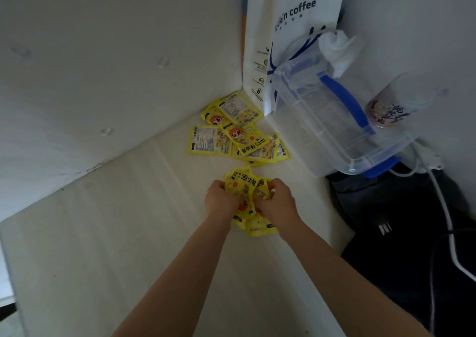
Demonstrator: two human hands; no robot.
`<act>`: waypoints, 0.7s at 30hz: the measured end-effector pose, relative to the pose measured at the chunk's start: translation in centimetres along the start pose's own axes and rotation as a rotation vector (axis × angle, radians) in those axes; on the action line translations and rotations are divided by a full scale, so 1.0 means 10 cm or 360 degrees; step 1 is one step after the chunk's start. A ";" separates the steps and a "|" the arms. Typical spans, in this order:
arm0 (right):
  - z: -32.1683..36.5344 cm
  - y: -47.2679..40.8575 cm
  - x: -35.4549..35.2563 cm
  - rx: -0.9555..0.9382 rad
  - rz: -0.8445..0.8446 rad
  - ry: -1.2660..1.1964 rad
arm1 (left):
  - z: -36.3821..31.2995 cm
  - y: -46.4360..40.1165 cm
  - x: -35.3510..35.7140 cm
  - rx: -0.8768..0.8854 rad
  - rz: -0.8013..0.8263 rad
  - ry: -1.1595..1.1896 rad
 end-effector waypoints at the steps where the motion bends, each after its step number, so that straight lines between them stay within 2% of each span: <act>1: -0.01 -0.01 0.00 0.0051 0.0027 -0.0068 | 0.01 0.01 -0.01 0.0007 0.0023 0.0030; 8: 0.08 -0.01 -0.04 0.0081 0.0173 -0.0291 | -0.01 0.07 -0.14 0.0004 0.0102 0.0348; 12: 0.20 -0.08 -0.04 -0.0024 0.0173 -0.0218 | -0.02 -0.01 -0.29 -0.0015 0.0076 0.0548; 17: 0.43 -0.30 -0.15 -0.0184 0.0045 -0.0054 | -0.17 -0.24 -0.62 0.0095 -0.0088 0.0638; 21: 0.66 -0.50 -0.30 -0.0171 -0.0081 -0.0169 | -0.42 -0.46 -0.85 0.0265 -0.0143 0.0502</act>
Point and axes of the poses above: each hand's wrist, its own y-axis away from the middle knuckle, its own x-axis out of the palm, z = x × y, the point moved 4 cm from there along -y, towards the middle knuckle, and after that the axes turned 2 degrees about -y, right-handed, at the moved point
